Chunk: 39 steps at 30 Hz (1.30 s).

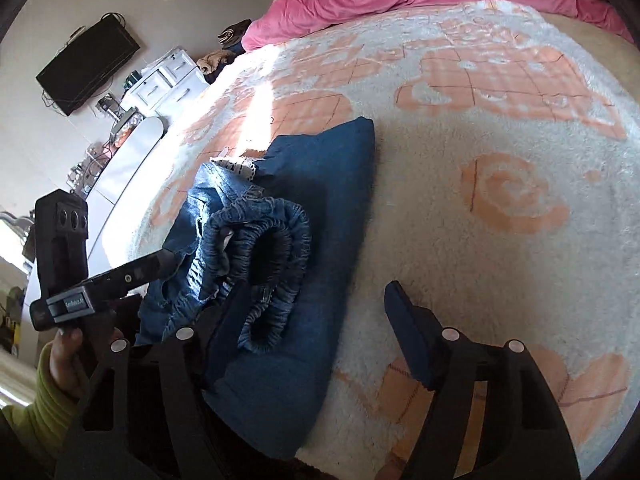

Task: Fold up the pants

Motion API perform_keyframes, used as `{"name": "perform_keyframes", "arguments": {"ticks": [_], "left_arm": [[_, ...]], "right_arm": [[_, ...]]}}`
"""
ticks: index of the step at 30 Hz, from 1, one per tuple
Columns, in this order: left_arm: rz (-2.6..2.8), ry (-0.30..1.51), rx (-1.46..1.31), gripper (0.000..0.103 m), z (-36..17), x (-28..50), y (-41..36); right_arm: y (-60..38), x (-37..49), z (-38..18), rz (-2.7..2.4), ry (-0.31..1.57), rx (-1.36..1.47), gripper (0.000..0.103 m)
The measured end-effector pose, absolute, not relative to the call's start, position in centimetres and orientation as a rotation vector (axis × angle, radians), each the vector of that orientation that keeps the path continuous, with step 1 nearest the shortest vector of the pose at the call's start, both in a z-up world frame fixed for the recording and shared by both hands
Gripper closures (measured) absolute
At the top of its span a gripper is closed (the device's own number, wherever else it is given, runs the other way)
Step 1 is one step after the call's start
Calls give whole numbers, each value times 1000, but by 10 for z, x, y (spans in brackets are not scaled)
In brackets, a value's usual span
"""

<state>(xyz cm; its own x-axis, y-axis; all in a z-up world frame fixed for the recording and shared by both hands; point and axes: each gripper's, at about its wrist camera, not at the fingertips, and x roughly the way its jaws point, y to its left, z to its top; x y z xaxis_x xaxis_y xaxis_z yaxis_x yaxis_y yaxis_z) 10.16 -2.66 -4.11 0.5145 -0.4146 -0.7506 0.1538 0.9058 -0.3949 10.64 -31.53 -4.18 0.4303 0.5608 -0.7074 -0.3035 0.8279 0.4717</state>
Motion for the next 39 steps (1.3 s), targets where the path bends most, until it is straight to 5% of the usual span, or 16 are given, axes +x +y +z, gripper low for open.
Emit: {"name": "perform_keyframes", "arguments": {"ticks": [7, 9, 13, 14, 21, 39], "left_arm": [[-347, 987, -250, 11, -48, 117, -38], [-341, 983, -234, 21, -50, 121, -42], [-353, 978, -201, 43, -46, 121, -51], [-354, 975, -195, 48, -44, 120, -53], [-361, 925, -177, 61, -21, 130, -54], [-315, 897, -131, 61, -18, 215, -62]], "right_arm": [[-304, 126, -43, 607, 975, 275, 38], [-299, 132, -46, 619, 971, 256, 45], [-291, 135, -48, 676, 951, 249, 81], [-288, 133, -44, 672, 929, 224, 83], [-275, 130, -9, 670, 793, 115, 85], [-270, 227, -14, 554, 804, 107, 85]]}}
